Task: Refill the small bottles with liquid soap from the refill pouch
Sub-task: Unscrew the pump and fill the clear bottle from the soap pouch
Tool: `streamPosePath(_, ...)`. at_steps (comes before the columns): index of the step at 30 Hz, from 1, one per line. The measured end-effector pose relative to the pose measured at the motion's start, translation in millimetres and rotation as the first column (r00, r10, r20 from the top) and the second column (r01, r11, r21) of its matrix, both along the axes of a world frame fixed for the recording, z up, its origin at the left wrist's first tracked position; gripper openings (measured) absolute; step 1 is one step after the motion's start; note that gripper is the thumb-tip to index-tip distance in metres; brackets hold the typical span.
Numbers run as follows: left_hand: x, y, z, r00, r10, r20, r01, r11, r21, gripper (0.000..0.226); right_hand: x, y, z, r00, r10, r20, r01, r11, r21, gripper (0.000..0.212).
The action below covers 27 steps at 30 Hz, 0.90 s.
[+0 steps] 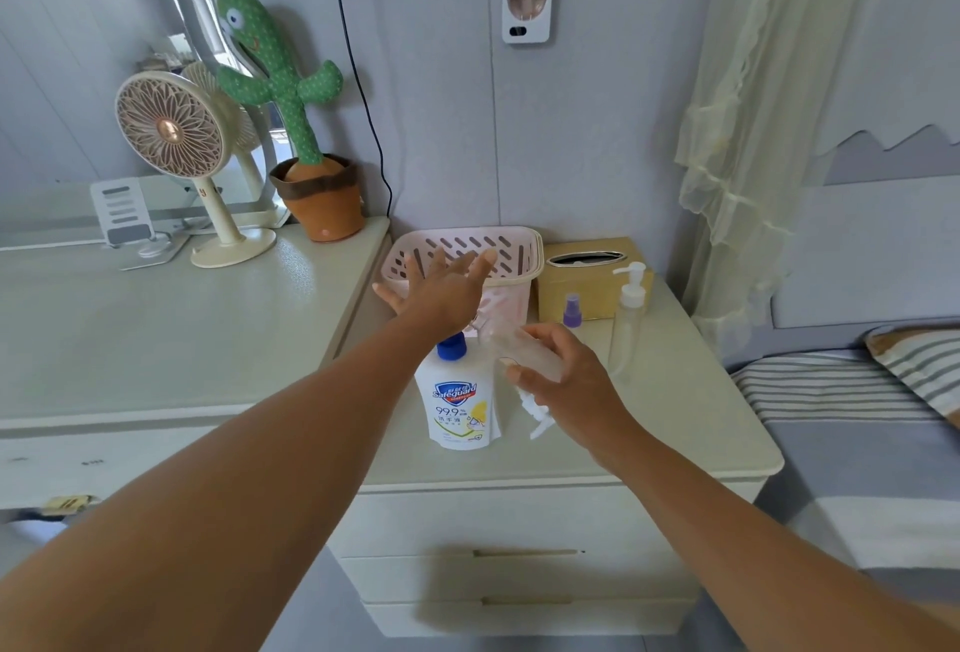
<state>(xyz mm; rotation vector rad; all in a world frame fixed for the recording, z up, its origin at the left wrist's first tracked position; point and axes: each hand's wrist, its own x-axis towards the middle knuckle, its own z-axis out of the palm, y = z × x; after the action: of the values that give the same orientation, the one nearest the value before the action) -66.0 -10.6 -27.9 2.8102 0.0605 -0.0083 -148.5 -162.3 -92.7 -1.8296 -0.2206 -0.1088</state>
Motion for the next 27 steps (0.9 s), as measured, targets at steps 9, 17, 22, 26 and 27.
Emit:
streamPosePath(9, 15.4, 6.3, -25.4, 1.0, -0.018, 0.0, 0.018, 0.999, -0.039, 0.094, -3.2, 1.7, -11.3, 0.999, 0.003, -0.045, -0.002, 1.0, 0.021, 0.04)
streamPosePath(17, 3.6, 5.3, -2.3, 1.0, -0.02, -0.023, 0.021, 0.999, 0.025, 0.058, 1.2, 1.0, 1.4, 1.0, 0.028, 0.005, -0.028, 1.0, -0.008, 0.044)
streamPosePath(22, 2.3, 6.9, -15.5, 0.997, -0.073, -0.022, 0.072, 0.996, -0.059, 0.061, 2.3, -2.4, -7.2, 0.999, 0.032, 0.02, -0.031, 0.999, -0.041, 0.042)
streamPosePath(26, -1.9, 2.4, -12.9, 0.997, -0.074, -0.012, 0.073, 0.995, -0.067, 0.062, -0.2, -3.8, -10.3, 0.999, 0.035, 0.019, -0.034, 0.999, -0.031, 0.043)
streamPosePath(27, -0.7, 3.0, -11.8, 0.997, -0.075, -0.008, 0.074, 0.995, -0.067, 0.063, 0.2, -3.5, -9.9, 0.999, 0.033, 0.019, -0.033, 0.999, -0.025, 0.043)
